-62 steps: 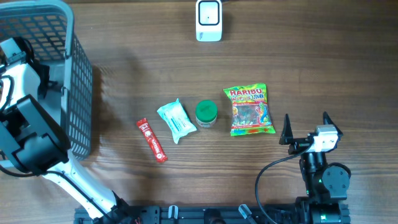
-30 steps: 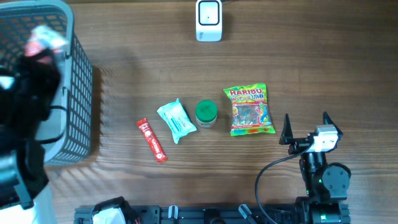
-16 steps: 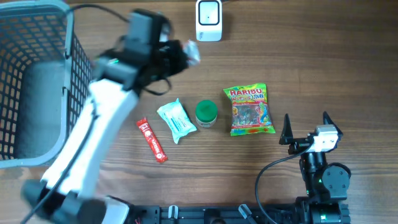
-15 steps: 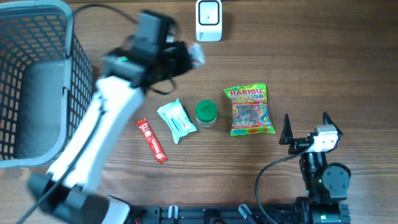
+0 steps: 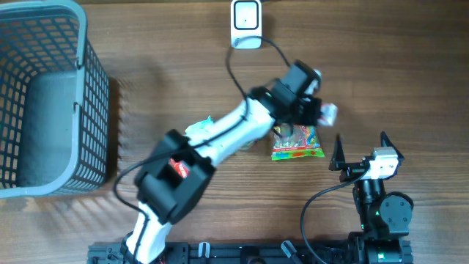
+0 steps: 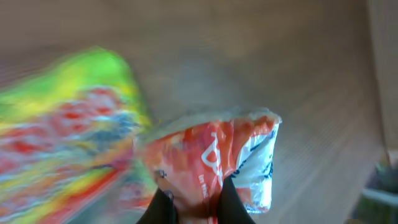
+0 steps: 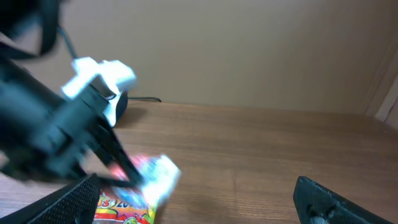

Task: Scan the item barcode
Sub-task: 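Carry the Kleenex pack right of the HARIBO bag and release it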

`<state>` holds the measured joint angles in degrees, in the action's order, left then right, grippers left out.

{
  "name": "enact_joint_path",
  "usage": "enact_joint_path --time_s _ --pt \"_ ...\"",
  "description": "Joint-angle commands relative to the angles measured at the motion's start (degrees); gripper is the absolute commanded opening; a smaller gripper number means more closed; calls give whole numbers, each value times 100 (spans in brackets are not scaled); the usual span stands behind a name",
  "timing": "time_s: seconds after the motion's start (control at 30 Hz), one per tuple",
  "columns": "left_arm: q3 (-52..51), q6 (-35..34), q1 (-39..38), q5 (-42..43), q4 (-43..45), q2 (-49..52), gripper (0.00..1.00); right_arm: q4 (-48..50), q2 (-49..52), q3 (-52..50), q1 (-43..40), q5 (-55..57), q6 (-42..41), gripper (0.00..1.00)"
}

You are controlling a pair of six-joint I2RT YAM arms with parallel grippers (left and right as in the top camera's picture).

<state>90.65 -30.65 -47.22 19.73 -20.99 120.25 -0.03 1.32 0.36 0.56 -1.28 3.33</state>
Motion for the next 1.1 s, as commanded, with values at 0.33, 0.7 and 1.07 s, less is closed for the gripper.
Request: enact_joint_path --time_s 0.33,0.7,1.07 --pt "11 28 -627 -354 122 496 100 17 -2 -4 22 -52 79 100" --pt "11 24 881 -1781 -1283 -542 100 17 -2 -4 22 -52 76 100" --pt "11 151 1012 -3744 -1628 -3167 100 17 -2 -4 22 -52 79 100"
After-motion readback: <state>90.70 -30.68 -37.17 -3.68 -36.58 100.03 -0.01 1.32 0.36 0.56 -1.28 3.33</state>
